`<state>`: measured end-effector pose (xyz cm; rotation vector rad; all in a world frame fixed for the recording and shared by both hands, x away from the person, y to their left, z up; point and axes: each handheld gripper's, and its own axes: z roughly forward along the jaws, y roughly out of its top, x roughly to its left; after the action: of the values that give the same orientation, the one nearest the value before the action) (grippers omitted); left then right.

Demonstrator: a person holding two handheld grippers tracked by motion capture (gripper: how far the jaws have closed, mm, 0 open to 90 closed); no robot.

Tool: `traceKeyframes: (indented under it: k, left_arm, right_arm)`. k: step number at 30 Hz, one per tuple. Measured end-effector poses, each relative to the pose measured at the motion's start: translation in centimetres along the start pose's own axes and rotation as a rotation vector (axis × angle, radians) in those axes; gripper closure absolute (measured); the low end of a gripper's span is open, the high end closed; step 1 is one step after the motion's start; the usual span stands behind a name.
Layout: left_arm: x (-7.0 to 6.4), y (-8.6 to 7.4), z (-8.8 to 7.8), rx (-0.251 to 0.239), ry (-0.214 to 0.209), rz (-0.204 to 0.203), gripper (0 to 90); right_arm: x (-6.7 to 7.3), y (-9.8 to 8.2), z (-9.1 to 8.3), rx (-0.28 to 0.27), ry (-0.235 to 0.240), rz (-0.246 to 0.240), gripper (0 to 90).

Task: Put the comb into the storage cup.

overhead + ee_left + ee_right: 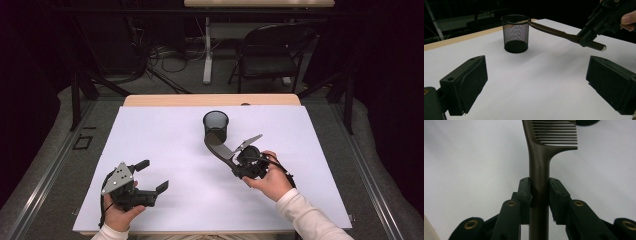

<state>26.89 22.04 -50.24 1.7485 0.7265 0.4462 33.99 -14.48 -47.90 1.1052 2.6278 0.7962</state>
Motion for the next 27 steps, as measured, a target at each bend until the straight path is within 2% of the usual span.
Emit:
traceKeyframes:
  k: [12, 18, 23, 27]
  left_arm:
    - [0.0, 0.0, 0.0, 0.005, 0.004, 0.002, 4.2]
    - [0.0, 0.0, 0.0, 0.002, 0.001, 0.002, 4.3]
    - [0.1, 0.0, 0.0, 0.004, 0.006, 0.001, 4.3]
    - [0.1, 0.0, 0.0, 0.006, 0.010, -0.001, 4.4]
  right_arm:
    - [0.2, 0.4, -0.7, -0.106, -0.015, 0.008, 72.8]
    - [0.4, 1.0, -1.3, -0.153, 0.013, 0.030, 72.8]
    - [0.7, 1.5, -1.4, -0.198, 0.012, 0.025, 72.8]
    - [0.9, 1.8, -1.4, -0.218, -0.008, 0.012, 72.8]
